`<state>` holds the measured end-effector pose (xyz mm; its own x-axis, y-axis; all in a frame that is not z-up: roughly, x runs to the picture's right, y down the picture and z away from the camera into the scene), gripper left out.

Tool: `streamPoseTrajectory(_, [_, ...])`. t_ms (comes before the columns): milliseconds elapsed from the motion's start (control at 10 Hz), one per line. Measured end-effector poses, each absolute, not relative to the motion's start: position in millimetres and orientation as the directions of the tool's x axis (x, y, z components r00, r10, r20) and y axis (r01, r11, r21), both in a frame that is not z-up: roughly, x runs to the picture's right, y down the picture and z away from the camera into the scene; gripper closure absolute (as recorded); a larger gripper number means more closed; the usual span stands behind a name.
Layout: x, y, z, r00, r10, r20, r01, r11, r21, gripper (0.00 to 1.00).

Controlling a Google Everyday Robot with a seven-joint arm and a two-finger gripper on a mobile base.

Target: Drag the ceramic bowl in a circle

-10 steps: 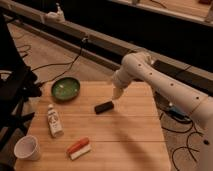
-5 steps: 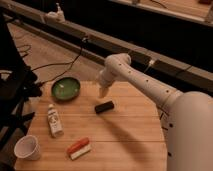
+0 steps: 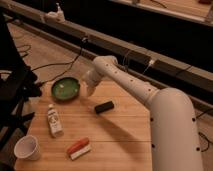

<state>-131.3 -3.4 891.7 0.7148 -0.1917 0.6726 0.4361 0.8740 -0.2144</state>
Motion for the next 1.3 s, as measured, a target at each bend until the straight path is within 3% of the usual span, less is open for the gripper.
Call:
streamPoseTrajectory(500, [-185.7, 15.7, 909.1, 0.618, -0.230, 0.752, 0.535, 0.824, -0.187, 0.35])
streamPoseTrajectory(1000, [-191.1, 43.3, 949.3, 0.623, -0.159, 0.766, 0.547, 0.788, -0.282, 0.36])
streamPoseTrajectory(1300, [-195.6, 49.8, 966.5, 0.638, -0.116, 0.761, 0.533, 0.780, -0.328, 0.62])
